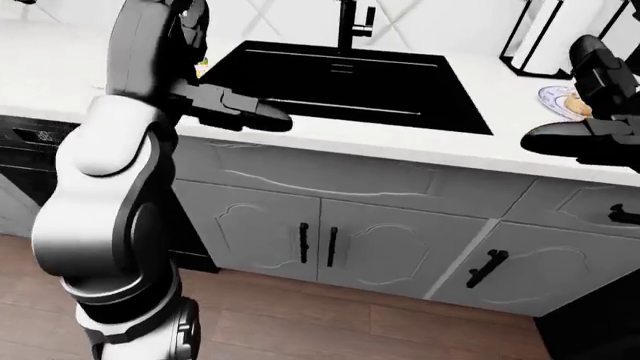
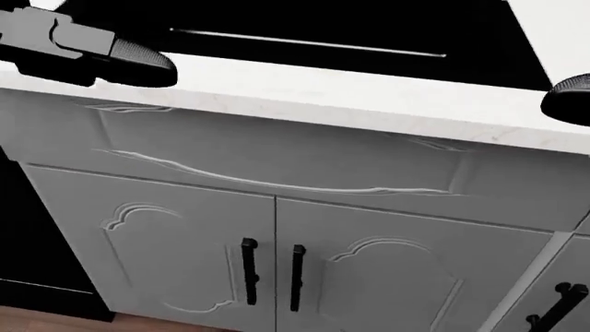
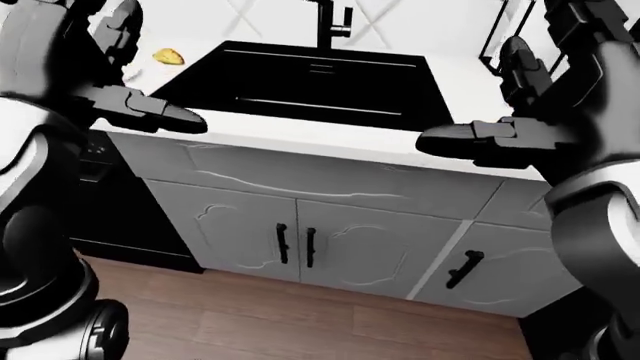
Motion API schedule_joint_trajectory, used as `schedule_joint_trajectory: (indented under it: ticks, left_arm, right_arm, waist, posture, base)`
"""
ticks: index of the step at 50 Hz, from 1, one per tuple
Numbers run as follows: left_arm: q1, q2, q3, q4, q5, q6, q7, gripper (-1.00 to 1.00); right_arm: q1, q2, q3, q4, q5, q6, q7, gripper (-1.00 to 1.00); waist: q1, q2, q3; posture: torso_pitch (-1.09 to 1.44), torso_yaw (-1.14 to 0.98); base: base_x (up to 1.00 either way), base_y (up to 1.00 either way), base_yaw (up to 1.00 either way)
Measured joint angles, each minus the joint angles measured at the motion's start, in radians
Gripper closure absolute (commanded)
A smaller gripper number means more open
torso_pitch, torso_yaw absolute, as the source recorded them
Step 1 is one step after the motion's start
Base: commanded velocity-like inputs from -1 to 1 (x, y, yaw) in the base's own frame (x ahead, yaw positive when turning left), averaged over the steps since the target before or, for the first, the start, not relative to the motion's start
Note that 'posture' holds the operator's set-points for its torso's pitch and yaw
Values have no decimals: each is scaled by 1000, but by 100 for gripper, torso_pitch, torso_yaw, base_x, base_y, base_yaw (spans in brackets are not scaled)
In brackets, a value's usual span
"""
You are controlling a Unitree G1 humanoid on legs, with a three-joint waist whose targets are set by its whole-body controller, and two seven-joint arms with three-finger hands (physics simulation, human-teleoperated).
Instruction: Place the pastries on the plates.
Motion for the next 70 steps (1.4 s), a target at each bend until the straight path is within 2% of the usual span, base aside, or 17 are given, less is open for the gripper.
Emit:
schedule_joint_trajectory:
  ticks: [4,7,9,13,20,26,30,32,36,44,46,49,52,53,57,62,70]
  left_arm:
    - [32,-29,-39,7,8,15,-20,-100]
    - [46,-42,-27,-23,29,-11,-24,-100]
    - [59,-44,-18,-33,43,-24,-25,-100]
    - [88,-48,0,3,68,-17,-26,-100]
    - [66,-51,1,-14,69,-47,-34,-100]
    - [101,-69,-31,-6,68,-35,-45,-100]
    - [104,-74,-20,-37,78,-63,-44,-100]
    - [101,-76,-22,-27,82,-67,-43,-100]
    - [116,-72,-6,2,93,-41,-40,-100]
    - [48,-71,-21,-40,88,-29,-36,-100]
    - [73,-83,-37,-41,84,-28,-40,-100]
    - [73,-82,-45,-19,80,-16,-46,-100]
    - [65,-81,-34,-31,89,-31,-44,-100]
    - [64,-78,-28,-35,92,-33,-43,-100]
    - [86,-81,-24,-23,110,-18,-40,-100]
    - [44,-79,-24,-33,125,-7,-43,-100]
    - [43,-94,-51,-27,121,-8,-64,-100]
  right_arm:
    - [8,9,3,-2,-2,14,-13,-100]
    - [7,40,15,-28,-30,-7,-9,-100]
    - [-12,57,41,-21,-49,-7,-8,-100]
    - [-28,124,127,-10,-95,22,-1,-100]
    - [-66,170,120,-22,-194,35,29,-100]
    - [-86,206,127,-23,-233,78,31,-100]
    - [-82,210,106,-33,-249,71,41,-100]
    - [-83,213,107,-24,-263,68,46,-100]
    - [-68,229,132,-18,-248,99,57,-100]
    - [-107,183,90,-35,-222,74,35,-100]
    - [-80,190,85,-28,-221,75,34,-100]
    - [-79,183,90,-14,-216,87,29,-100]
    - [-76,182,90,-26,-229,63,41,-100]
    - [-76,185,93,-29,-233,56,47,-100]
    - [-28,219,92,-15,-187,71,68,-100]
    - [-20,189,91,-24,-158,61,84,-100]
    - [-57,181,113,-35,-182,77,123,-100]
  waist:
    - [2,-12,-26]
    - [-6,41,-10]
    - [1,103,-17]
    - [32,96,-13]
    - [12,-21,3]
    - [1,-15,-28]
    - [-7,55,-13]
    - [-3,115,-21]
    - [30,109,-12]
    - [13,3,-14]
    - [2,1,-10]
    - [-3,11,-31]
    - [-8,70,-12]
    - [1,97,-18]
    - [30,119,-4]
    - [2,84,-19]
    - [16,61,-17]
  posture:
    - [0,0]
    - [0,0]
    - [0,0]
    - [0,0]
    - [0,0]
    - [0,0]
    - [0,0]
    - [0,0]
    - [0,0]
    - [0,0]
    - [0,0]
    - [0,0]
    - [0,0]
    - [0,0]
    - [0,0]
    - [0,0]
    - [0,0]
  base:
    - [0,68,0]
    - [0,68,0]
    - [0,68,0]
    - [0,76,0]
    - [0,92,0]
    - [0,92,0]
    - [0,92,0]
    - [0,93,0]
    - [0,92,0]
    - [0,92,0]
    - [0,81,0]
    - [0,72,0]
    - [0,72,0]
    - [0,65,0]
    - [0,0,-22]
    - [0,0,-85]
    - [0,0,-9]
